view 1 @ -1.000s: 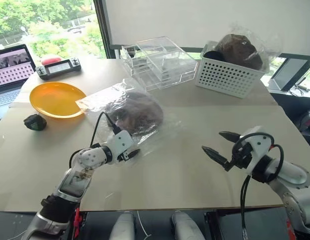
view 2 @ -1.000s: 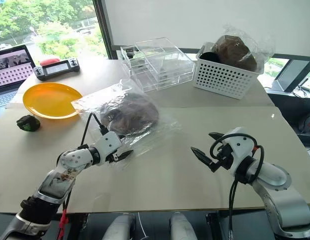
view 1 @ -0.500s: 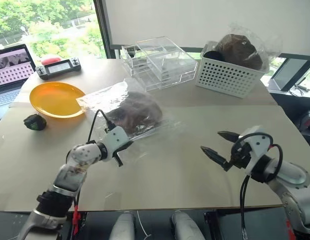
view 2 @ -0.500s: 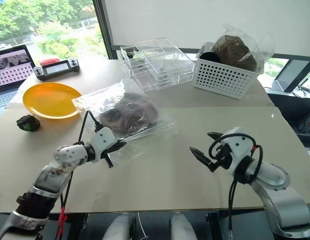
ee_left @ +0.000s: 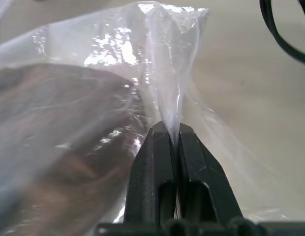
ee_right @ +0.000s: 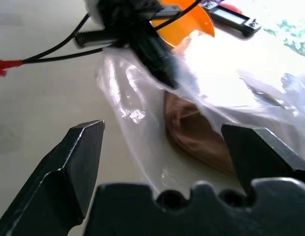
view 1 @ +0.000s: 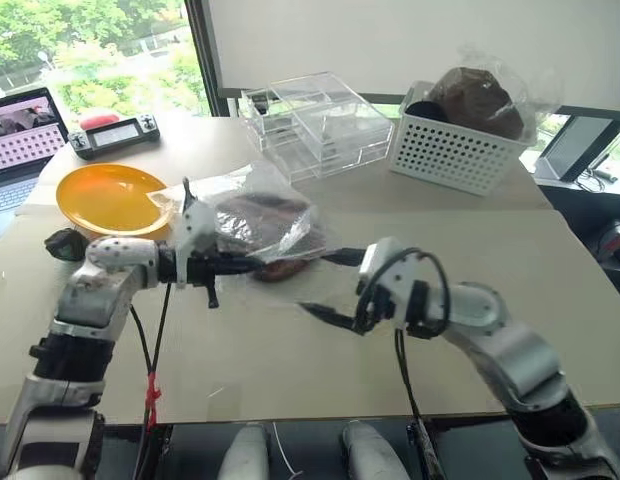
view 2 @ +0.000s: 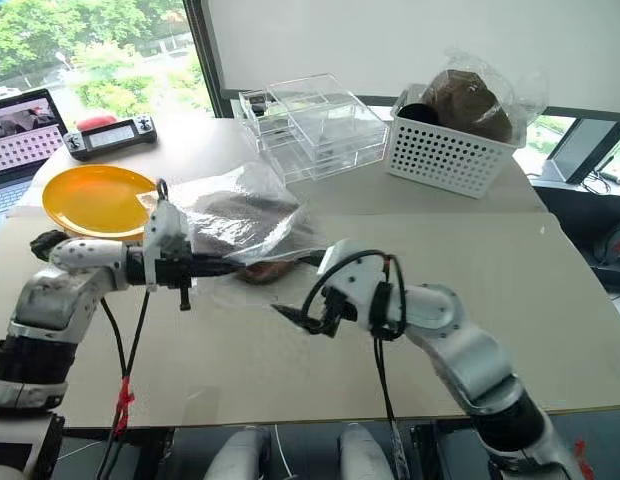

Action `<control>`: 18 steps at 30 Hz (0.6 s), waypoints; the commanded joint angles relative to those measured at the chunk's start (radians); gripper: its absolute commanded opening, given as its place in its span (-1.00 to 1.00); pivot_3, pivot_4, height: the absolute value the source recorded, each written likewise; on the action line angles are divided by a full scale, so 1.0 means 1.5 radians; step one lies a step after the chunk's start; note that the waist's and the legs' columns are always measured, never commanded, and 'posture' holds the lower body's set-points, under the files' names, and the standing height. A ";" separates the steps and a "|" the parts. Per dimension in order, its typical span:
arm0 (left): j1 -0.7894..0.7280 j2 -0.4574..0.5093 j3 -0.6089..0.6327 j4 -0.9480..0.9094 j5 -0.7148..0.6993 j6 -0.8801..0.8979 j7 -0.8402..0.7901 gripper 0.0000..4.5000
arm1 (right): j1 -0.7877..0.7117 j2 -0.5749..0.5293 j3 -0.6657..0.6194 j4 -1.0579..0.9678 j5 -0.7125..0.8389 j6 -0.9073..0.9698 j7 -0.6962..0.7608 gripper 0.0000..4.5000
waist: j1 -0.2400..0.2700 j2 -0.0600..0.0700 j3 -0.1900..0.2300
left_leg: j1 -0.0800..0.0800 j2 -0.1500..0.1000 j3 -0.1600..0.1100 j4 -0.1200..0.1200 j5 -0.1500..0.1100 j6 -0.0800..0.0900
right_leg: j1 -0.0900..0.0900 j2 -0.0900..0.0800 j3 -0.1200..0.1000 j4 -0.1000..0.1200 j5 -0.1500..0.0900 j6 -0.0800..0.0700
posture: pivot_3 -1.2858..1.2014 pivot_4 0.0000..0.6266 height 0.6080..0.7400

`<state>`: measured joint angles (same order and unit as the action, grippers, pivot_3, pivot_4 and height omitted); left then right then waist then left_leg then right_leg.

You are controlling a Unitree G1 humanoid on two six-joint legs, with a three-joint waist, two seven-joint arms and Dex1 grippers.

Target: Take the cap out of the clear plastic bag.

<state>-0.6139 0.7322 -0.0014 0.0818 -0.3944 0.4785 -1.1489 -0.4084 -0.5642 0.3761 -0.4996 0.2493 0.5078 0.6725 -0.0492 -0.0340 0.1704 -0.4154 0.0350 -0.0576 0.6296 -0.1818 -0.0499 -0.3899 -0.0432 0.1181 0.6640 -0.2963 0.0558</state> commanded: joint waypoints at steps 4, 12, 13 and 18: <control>-0.036 -0.027 0.014 0.019 0.006 -0.026 0.034 -0.94 | -0.017 0.037 -0.005 0.076 -0.047 -0.098 0.011 1.00 | 0.003 0.000 0.000 | 0.000 0.000 0.000 0.000 0.000 0.000 | -0.001 0.000 0.000 0.000 0.002 -0.003 | 0.03 -0.52 0.92; -0.016 -0.040 0.005 -0.017 0.018 -0.018 0.062 -0.94 | -0.088 0.134 -0.058 0.187 -0.031 -0.102 -0.009 1.00 | -0.001 0.000 0.000 | 0.000 0.000 -0.001 0.000 0.000 0.000 | 0.000 0.000 0.000 0.001 0.002 -0.004 | 0.03 -0.52 0.92; -0.016 -0.042 0.003 -0.021 0.021 -0.018 0.066 -0.94 | -0.101 0.150 -0.056 0.215 -0.039 -0.107 -0.019 1.00 | 0.000 0.000 0.000 | 0.000 0.000 -0.001 0.000 0.000 0.000 | 0.000 0.000 0.000 0.001 0.002 -0.004 | 0.03 -0.52 0.92; -0.017 -0.053 0.005 -0.034 0.017 -0.009 0.078 -0.94 | -0.134 0.161 -0.005 0.313 -0.150 -0.182 -0.045 1.00 | 0.000 0.000 0.000 | 0.000 0.000 -0.001 0.000 0.000 0.000 | -0.001 0.000 0.000 0.002 0.002 -0.004 | 0.03 -0.52 0.92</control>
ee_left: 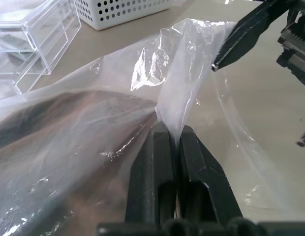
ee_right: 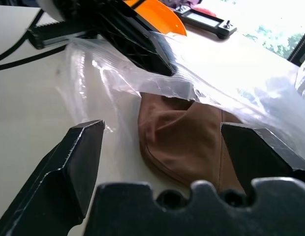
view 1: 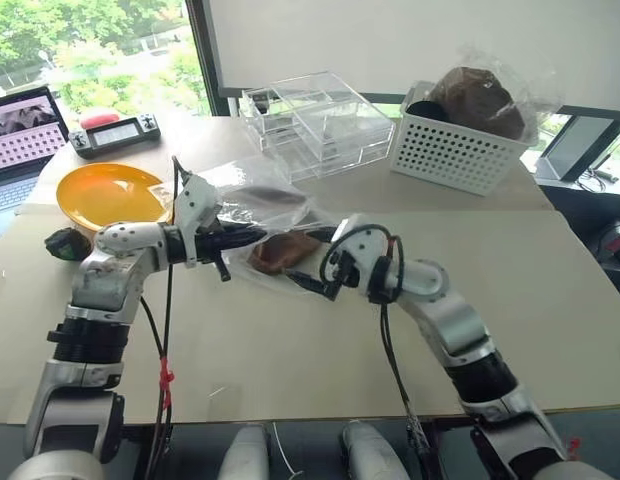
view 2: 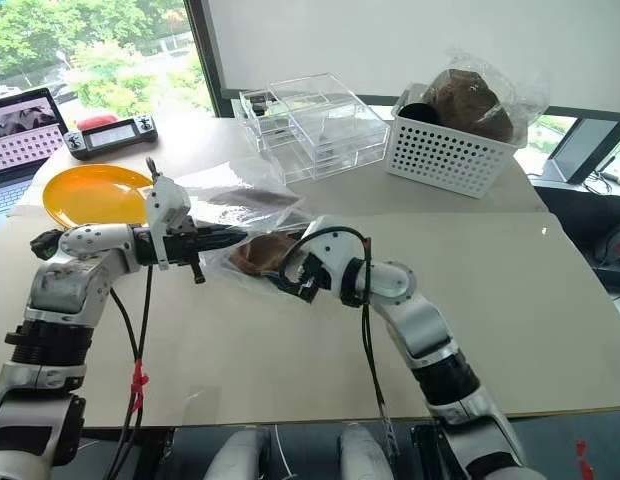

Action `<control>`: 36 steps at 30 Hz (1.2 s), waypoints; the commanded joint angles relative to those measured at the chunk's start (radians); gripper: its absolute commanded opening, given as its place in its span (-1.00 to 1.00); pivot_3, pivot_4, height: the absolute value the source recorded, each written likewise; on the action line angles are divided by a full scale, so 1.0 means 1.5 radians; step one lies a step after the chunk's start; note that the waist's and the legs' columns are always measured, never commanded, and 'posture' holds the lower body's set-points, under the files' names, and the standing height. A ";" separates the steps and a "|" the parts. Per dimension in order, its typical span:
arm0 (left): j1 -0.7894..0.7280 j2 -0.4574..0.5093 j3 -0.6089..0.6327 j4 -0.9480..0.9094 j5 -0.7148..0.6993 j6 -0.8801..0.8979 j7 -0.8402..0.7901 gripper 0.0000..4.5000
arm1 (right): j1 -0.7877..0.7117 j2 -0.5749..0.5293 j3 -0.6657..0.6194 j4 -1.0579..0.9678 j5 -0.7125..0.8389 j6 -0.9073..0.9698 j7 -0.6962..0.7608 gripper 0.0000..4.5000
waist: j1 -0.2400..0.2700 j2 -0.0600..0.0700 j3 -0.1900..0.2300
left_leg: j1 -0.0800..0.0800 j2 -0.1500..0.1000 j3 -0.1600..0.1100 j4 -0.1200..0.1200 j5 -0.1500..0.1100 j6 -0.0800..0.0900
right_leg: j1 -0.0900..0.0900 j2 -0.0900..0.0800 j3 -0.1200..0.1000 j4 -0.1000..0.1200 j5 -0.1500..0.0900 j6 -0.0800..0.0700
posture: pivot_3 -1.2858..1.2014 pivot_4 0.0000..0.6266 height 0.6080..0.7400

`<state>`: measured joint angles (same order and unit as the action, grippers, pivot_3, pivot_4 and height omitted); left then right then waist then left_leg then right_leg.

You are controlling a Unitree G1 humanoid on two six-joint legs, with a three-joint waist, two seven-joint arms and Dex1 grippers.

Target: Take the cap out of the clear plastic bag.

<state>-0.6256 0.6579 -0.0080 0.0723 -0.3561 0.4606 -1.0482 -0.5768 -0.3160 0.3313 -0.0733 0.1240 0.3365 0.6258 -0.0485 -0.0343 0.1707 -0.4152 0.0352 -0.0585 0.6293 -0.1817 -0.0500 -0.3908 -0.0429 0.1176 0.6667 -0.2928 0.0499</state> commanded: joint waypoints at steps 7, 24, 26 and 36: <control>-0.011 -0.019 0.012 -0.034 -0.016 0.020 0.027 -0.94 | -0.088 0.007 0.118 0.202 -0.278 -0.270 -0.119 1.00 | -0.002 0.000 0.000 | 0.000 0.000 0.000 0.000 0.000 0.000 | -0.001 0.000 0.000 0.000 0.000 0.000 | 0.03 -0.52 0.92; -0.011 -0.024 0.004 -0.028 -0.008 0.016 0.021 -1.00 | -0.135 0.060 0.160 0.348 -0.451 -0.348 -0.238 0.25 | -0.015 0.000 0.000 | 0.000 0.000 0.000 -0.001 0.000 0.000 | -0.001 0.000 0.000 0.001 0.001 -0.001 | 0.03 -0.52 0.92; -0.012 -0.025 0.005 -0.027 -0.007 0.017 0.021 -1.00 | -0.131 0.058 0.160 0.347 -0.456 -0.349 -0.234 -0.08 | -0.014 0.000 0.000 | 0.000 0.000 0.000 -0.001 0.000 0.000 | -0.001 0.000 0.000 0.001 0.001 -0.001 | 0.03 -0.52 0.92; -0.012 -0.026 0.001 -0.020 -0.003 0.010 0.019 -1.00 | -0.120 0.062 0.151 0.345 -0.472 -0.331 -0.233 -0.99 | -0.015 0.000 0.000 | 0.000 0.000 0.000 -0.001 0.000 0.000 | -0.001 0.000 0.000 0.002 0.000 -0.001 | 0.03 -0.52 0.92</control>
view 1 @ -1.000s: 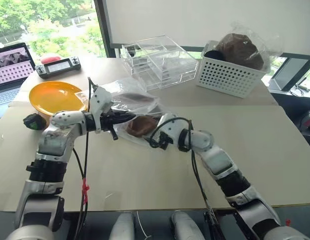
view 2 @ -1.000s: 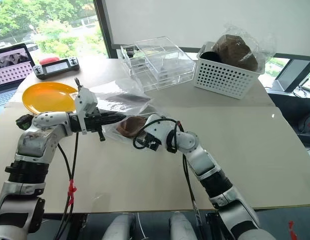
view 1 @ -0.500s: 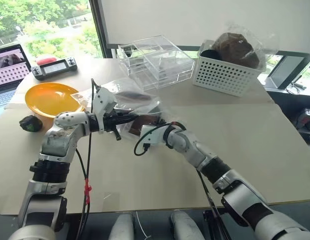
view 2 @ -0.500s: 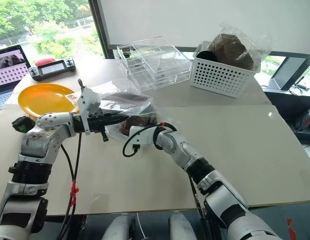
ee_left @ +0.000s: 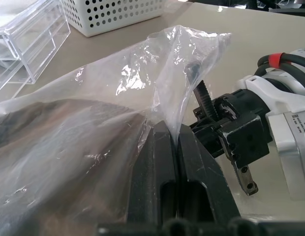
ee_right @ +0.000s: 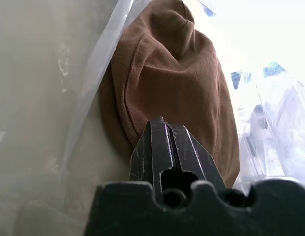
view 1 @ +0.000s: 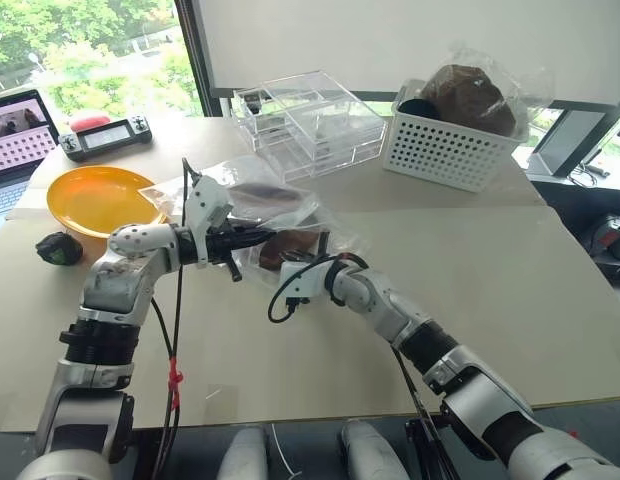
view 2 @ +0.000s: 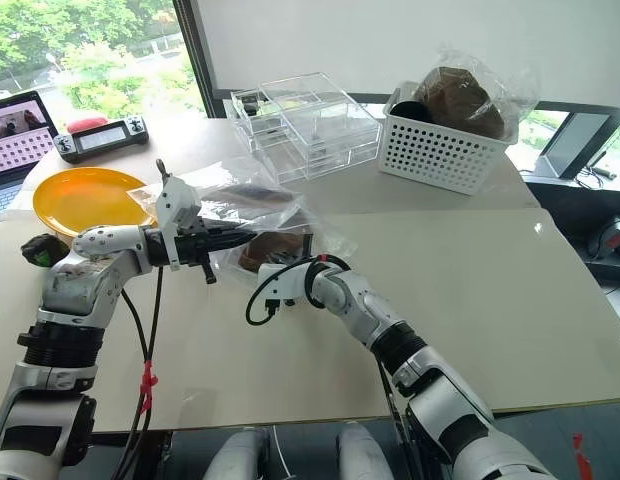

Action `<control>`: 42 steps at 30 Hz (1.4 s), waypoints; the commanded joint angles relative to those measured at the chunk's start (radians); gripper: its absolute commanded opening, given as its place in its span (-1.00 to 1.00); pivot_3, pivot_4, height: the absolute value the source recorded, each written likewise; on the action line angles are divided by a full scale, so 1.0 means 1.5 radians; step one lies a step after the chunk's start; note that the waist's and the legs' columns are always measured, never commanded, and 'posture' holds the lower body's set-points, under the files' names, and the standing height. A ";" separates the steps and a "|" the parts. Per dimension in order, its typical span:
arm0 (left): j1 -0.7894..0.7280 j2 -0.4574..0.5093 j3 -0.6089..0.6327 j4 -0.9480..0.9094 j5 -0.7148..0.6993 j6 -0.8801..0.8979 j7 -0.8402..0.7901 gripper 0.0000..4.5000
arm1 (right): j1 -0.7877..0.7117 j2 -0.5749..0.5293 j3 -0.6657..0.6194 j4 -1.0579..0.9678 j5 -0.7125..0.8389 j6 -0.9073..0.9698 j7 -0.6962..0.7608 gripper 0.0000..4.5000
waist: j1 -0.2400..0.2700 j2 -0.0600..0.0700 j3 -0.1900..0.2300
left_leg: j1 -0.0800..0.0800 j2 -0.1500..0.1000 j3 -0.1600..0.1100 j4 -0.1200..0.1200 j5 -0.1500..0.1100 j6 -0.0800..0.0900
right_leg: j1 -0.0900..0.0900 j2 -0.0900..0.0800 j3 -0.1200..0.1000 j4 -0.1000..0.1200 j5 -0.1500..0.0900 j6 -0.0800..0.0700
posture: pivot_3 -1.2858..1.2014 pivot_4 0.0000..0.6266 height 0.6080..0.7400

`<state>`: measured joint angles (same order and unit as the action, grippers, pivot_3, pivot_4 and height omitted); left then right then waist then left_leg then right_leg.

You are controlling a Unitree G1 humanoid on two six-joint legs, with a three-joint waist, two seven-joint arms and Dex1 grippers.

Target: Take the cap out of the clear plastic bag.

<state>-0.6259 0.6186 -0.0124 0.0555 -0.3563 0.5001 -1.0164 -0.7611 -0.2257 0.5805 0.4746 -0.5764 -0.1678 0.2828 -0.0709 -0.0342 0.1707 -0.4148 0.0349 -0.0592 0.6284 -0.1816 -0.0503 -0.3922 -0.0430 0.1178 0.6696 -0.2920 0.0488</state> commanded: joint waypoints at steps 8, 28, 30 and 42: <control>-0.012 -0.003 0.002 -0.001 0.000 -0.021 0.000 -1.00 | 0.025 -0.020 -0.019 -0.068 -0.003 -0.002 0.022 -0.99 | 0.000 0.000 0.000 | 0.000 0.000 0.000 0.000 0.000 0.000 | 0.000 0.000 0.000 0.000 0.000 0.000 | 0.03 -0.52 0.92; -0.016 -0.005 -0.003 0.004 -0.002 -0.022 -0.011 -1.00 | -0.036 -0.072 0.020 0.014 -0.166 -0.004 -0.045 0.97 | 0.000 0.000 0.000 | 0.000 0.000 0.000 0.000 0.000 0.000 | 0.000 0.000 0.000 0.000 0.000 0.000 | 0.03 -0.52 0.92; -0.017 -0.005 -0.002 0.004 -0.002 -0.021 -0.011 -1.00 | -0.046 -0.061 0.028 0.042 -0.178 -0.006 -0.061 0.97 | 0.000 0.000 0.000 | 0.000 0.000 0.000 0.000 0.000 0.000 | 0.000 0.000 0.000 0.000 0.000 0.000 | 0.03 -0.52 0.92; -0.027 -0.012 -0.007 0.005 -0.002 -0.018 -0.010 -1.00 | -0.086 0.024 0.045 0.160 -0.174 -0.038 -0.106 0.97 | -0.011 0.000 0.000 | 0.003 0.000 0.000 0.000 0.000 0.000 | 0.002 0.000 0.001 0.001 0.000 0.000 | 0.03 -0.52 0.92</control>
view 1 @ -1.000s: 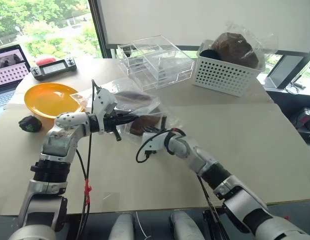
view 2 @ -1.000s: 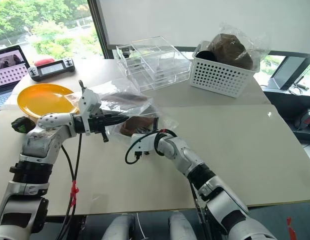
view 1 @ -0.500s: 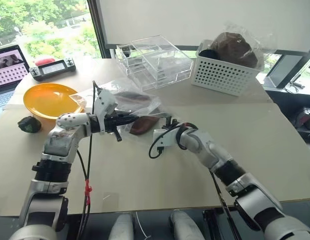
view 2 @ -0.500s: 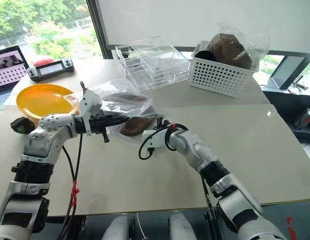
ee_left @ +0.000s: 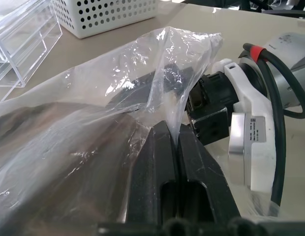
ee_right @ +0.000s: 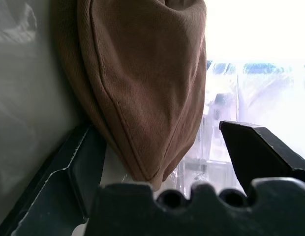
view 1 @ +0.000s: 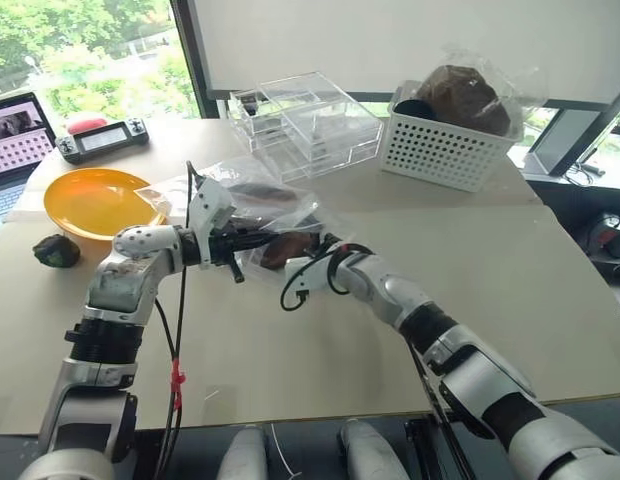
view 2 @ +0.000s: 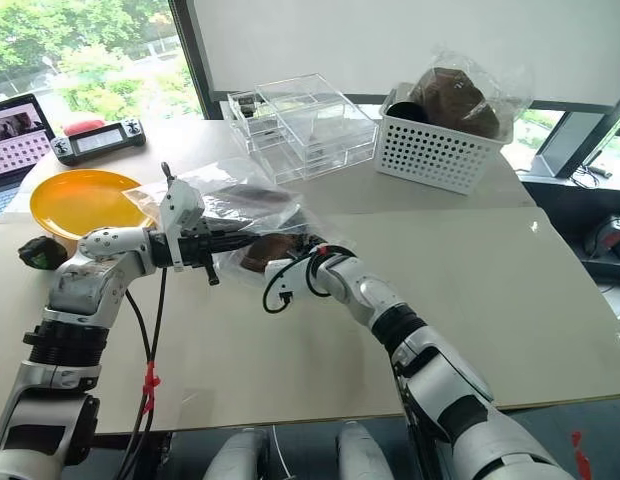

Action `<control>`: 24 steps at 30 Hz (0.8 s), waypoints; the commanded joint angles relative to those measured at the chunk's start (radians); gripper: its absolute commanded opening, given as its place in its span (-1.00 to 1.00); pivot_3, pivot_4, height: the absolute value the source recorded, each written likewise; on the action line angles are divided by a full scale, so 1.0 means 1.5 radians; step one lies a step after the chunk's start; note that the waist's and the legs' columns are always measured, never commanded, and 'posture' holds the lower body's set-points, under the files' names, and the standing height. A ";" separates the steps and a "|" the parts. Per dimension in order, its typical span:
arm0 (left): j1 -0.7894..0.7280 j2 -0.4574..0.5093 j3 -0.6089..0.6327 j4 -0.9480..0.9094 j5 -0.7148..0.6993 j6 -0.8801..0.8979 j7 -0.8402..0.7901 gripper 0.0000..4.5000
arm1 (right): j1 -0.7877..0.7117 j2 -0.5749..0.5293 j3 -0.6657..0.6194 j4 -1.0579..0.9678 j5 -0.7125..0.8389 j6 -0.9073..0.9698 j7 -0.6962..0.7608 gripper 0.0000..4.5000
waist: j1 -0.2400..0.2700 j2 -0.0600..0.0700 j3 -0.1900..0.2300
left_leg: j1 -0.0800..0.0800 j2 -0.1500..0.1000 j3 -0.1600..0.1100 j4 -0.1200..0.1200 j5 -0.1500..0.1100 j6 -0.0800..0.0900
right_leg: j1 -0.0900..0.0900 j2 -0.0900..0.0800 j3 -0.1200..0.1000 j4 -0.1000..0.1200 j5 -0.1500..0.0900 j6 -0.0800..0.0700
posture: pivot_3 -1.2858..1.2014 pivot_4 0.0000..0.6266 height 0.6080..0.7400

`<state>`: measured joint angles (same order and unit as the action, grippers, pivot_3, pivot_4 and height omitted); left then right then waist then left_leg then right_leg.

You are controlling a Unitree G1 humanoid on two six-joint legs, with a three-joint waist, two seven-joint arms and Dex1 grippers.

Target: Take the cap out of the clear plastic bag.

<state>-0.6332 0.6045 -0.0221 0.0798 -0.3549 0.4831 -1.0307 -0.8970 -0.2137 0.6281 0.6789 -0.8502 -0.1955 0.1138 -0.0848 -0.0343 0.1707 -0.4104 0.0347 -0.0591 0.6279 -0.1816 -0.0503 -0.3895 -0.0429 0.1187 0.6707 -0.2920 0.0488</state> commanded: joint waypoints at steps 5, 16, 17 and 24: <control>-0.025 -0.005 -0.002 -0.008 -0.001 -0.009 -0.001 -1.00 | 0.019 0.016 0.005 0.026 0.025 -0.031 0.019 0.51 | -0.009 0.000 0.000 | 0.000 0.000 0.000 0.000 0.000 0.000 | 0.000 0.000 0.000 0.000 0.000 0.000 | 0.03 -0.52 0.92; -0.024 -0.007 -0.003 -0.003 0.003 -0.015 0.000 -1.00 | 0.036 -0.015 -0.011 -0.018 0.030 -0.022 0.029 -0.97 | -0.008 0.000 0.000 | 0.001 0.000 0.000 0.000 0.000 0.000 | 0.000 0.000 0.000 0.000 0.000 0.000 | 0.03 -0.52 0.92; -0.023 -0.007 -0.004 -0.003 0.005 -0.017 0.000 -1.00 | 0.038 -0.017 -0.015 -0.023 0.033 -0.018 0.031 -0.97 | -0.008 0.000 0.000 | 0.001 0.000 0.000 0.000 0.000 0.000 | 0.001 0.000 0.000 0.000 0.000 0.000 | 0.03 -0.52 0.92; 0.013 0.004 -0.056 0.032 0.103 -0.143 0.014 -1.00 | 0.099 -0.034 -0.050 -0.116 0.077 0.008 0.080 -0.97 | -0.006 0.000 0.000 | 0.000 0.000 0.000 0.000 0.000 0.000 | 0.001 0.000 0.000 0.000 0.000 0.000 | 0.03 -0.52 0.92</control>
<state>-0.6358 0.5996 -0.0824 0.1165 -0.2584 0.3551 -1.0254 -0.7989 -0.2514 0.5643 0.5361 -0.7659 -0.2068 0.1784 -0.0932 -0.0342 0.1706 -0.4095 0.0342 -0.0596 0.6272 -0.1816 -0.0503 -0.3883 -0.0432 0.1187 0.6707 -0.2921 0.0489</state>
